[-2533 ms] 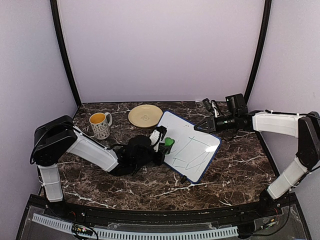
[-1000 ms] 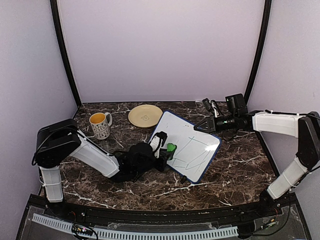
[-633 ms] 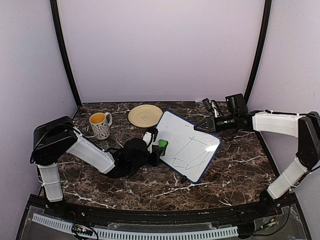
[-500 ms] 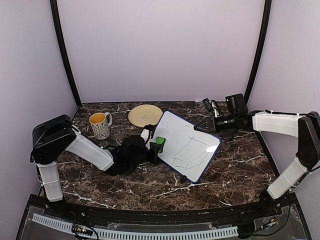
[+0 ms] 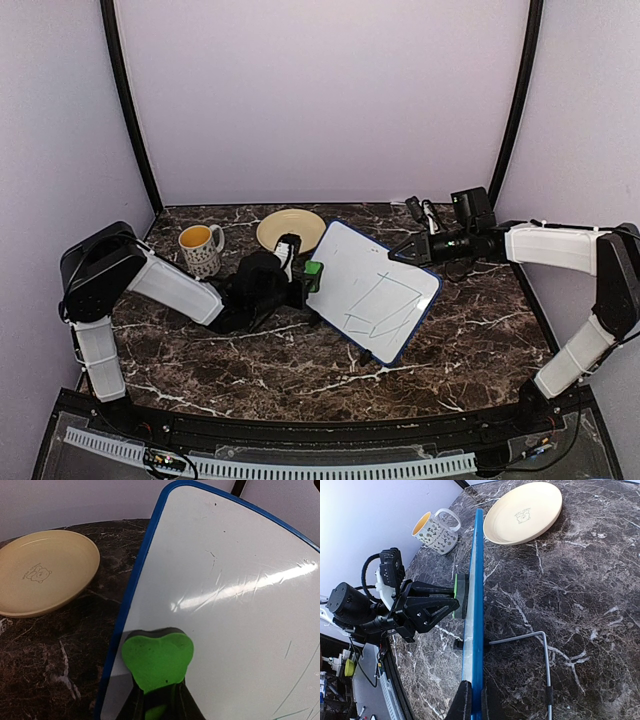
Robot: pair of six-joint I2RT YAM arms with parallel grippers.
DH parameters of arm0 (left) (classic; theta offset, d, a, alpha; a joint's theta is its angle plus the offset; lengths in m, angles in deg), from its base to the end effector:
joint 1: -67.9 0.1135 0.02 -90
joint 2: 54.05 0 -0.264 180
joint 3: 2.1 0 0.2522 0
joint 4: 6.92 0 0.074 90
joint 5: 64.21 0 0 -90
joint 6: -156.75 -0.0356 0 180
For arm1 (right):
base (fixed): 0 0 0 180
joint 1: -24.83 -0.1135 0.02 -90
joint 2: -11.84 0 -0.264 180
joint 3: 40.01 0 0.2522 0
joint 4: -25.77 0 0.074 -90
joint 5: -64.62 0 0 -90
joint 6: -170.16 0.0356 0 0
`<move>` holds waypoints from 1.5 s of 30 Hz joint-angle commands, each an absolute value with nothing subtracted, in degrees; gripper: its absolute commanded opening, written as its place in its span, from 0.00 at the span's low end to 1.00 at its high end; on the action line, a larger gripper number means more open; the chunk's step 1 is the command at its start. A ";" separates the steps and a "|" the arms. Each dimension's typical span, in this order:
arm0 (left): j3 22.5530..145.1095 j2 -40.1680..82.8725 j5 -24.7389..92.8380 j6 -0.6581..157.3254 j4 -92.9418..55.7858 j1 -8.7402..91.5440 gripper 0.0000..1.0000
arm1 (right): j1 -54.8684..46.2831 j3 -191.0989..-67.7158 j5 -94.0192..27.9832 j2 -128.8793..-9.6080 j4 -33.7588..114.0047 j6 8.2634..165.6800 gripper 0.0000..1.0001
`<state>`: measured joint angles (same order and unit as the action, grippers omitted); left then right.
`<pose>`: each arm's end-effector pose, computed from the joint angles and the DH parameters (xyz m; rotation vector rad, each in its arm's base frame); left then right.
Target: Erase the whiteboard
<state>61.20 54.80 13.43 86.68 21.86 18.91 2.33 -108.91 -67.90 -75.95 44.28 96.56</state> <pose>0.2591 -0.2863 0.1519 0.3285 1.8763 -0.6288 0.2939 0.1478 0.2348 -0.5490 2.2128 1.1898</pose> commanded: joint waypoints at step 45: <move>80.97 59.06 12.61 72.02 -6.53 10.71 0.00 | 0.68 -107.70 -69.19 -76.45 46.95 93.34 0.00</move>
<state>77.68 55.79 11.07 76.21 1.65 13.05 2.49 -108.91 -67.70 -75.91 44.41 96.78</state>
